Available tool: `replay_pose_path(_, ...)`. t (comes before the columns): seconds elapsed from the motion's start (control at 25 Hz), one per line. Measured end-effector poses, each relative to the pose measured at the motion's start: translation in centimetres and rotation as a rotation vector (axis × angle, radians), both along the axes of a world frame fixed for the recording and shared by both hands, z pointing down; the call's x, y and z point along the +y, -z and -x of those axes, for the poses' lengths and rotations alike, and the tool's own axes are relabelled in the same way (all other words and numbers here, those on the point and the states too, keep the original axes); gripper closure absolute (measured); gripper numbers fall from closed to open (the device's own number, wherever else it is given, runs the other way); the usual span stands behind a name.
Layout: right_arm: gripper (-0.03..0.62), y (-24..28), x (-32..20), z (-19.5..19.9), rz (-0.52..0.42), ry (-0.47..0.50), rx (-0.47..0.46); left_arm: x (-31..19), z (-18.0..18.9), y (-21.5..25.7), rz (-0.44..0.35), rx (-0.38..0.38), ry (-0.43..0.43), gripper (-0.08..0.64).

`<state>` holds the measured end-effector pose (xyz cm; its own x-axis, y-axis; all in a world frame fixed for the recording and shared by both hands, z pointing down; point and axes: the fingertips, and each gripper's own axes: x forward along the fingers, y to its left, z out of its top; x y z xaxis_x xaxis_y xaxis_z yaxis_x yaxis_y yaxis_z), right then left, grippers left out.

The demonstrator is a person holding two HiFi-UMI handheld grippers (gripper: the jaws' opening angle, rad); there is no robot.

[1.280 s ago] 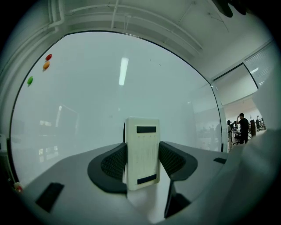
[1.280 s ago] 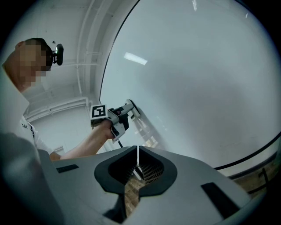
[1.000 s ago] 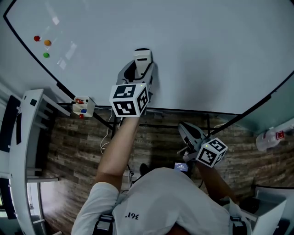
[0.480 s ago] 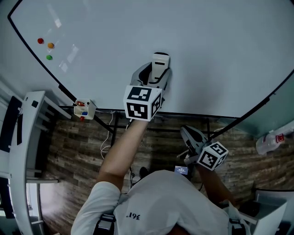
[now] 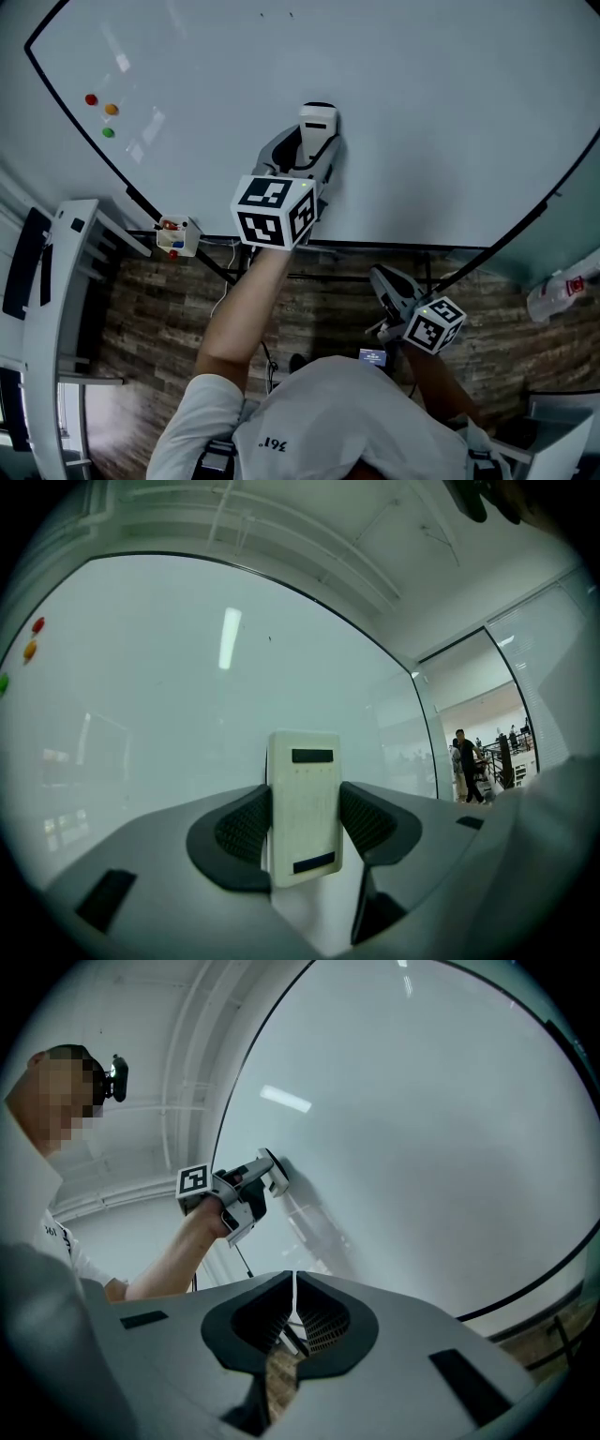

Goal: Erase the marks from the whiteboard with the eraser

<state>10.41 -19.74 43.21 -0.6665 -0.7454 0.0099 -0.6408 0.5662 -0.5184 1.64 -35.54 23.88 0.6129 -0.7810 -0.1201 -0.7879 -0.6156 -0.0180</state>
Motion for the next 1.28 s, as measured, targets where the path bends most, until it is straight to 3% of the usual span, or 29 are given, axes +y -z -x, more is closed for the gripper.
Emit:
replay_pose_path(0.56,0.565,0.8,-0.1,-0.4,-0.028,0.012,-0.010,-0.3,10.5,12.4,-0.159,0.038,0.165,0.321)
replay_pose_path(0.92,0.565,1.1,-0.1,-1.0,-0.033,0.010,-0.005,-2.2,16.3,16.8,-0.145,0.066,0.260,0.321)
replay_pose_path(1.08,0.565,1.0,0.0,-1.6,-0.031,0.008,-0.006,-3.1,16.7,17.1,-0.113,0.083,0.265,0.321)
replay_pose_path(1.28,0.565,0.8,0.3,-2.1,-0.030,0.003,-0.007,-3.3,16.2,17.3,-0.107,0.044,0.279,0.322)
